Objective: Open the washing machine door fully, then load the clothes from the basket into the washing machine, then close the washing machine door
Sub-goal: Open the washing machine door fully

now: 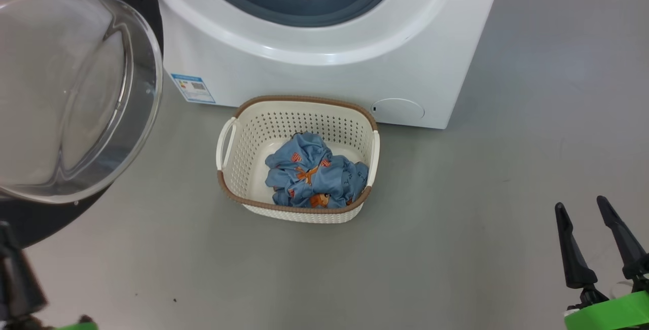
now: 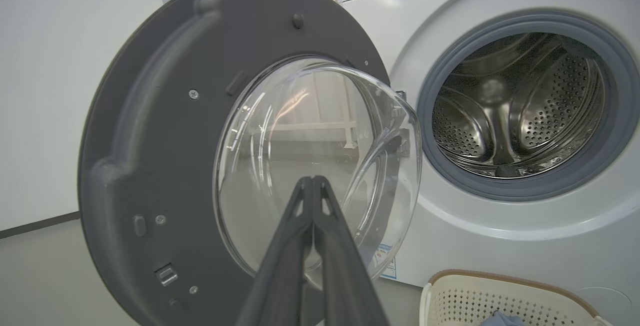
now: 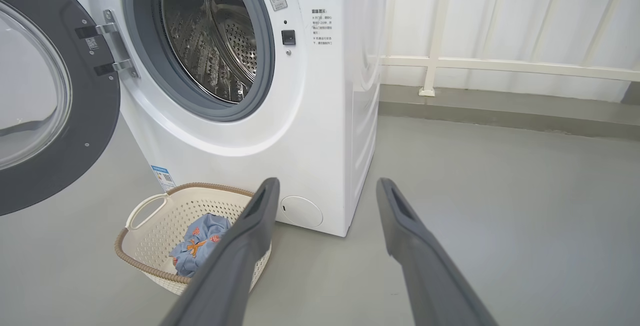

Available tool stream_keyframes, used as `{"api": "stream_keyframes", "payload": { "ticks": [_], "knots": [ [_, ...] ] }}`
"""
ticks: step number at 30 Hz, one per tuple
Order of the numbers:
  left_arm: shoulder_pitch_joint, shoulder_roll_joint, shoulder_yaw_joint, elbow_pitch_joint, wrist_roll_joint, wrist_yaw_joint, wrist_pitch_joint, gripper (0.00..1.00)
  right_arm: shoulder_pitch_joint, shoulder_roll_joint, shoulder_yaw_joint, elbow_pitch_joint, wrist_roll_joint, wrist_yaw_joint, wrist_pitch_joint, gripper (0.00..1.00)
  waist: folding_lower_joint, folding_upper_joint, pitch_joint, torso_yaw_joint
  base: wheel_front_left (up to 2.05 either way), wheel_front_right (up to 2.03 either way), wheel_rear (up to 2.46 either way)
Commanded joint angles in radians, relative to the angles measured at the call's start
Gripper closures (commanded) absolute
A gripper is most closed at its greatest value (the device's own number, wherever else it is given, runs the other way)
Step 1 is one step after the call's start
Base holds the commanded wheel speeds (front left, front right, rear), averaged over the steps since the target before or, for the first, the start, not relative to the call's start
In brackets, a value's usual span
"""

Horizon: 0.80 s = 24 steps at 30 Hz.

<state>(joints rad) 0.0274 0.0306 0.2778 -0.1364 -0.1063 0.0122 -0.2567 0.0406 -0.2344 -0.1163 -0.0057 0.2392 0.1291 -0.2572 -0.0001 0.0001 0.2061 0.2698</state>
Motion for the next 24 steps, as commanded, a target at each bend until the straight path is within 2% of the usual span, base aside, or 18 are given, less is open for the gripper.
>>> {"api": "stream_keyframes", "payload": {
  "ticks": [1, 3, 4, 5, 10, 14, 24],
  "knots": [
    [0.008, 0.021, 0.012, -0.046, 0.006, 0.005, -0.005, 0.89, -0.002, -0.010, 0.025, -0.028, -0.010, 0.002, -0.005, 0.00, 0.0001, -0.0001, -0.019, -0.014, 0.00, 0.00, 0.00],
    [0.028, 0.020, -0.033, -0.045, -0.008, 0.017, -0.005, 0.55, 0.000, -0.004, 0.033, -0.030, -0.014, 0.002, -0.005, 0.00, 0.0001, -0.0001, -0.032, -0.023, 0.00, 0.00, 0.00],
    [0.035, 0.020, -0.055, -0.046, -0.014, 0.023, -0.005, 0.32, 0.000, -0.002, 0.038, -0.031, -0.016, 0.002, -0.005, 0.00, 0.0001, -0.0001, -0.038, -0.030, 0.00, 0.00, 0.00],
    [0.041, 0.020, -0.074, -0.045, -0.017, 0.030, -0.005, 0.01, -0.001, 0.000, 0.043, -0.033, -0.019, 0.002, -0.005, 0.00, 0.0001, -0.0001, -0.043, -0.037, 0.00, 0.00, 0.00],
    [0.056, 0.020, -0.155, -0.027, -0.014, 0.041, -0.005, 0.00, 0.001, 0.011, 0.071, -0.038, -0.027, 0.002, -0.005, 0.00, 0.0001, -0.0001, -0.072, -0.085, 0.00, 0.00, 0.00],
    [0.056, 0.020, -0.210, 0.002, -0.009, 0.030, -0.005, 0.00, 0.006, 0.018, 0.085, -0.042, -0.037, 0.002, -0.005, 0.00, 0.0001, -0.0001, -0.094, -0.130, 0.00, 0.00, 0.00],
    [0.056, 0.020, -0.265, 0.126, -0.007, 0.005, -0.005, 0.00, 0.029, 0.021, 0.128, -0.032, -0.049, 0.002, -0.005, 0.00, 0.0001, -0.0001, -0.161, -0.235, 0.00, 0.00, 0.00]
  ]
}}
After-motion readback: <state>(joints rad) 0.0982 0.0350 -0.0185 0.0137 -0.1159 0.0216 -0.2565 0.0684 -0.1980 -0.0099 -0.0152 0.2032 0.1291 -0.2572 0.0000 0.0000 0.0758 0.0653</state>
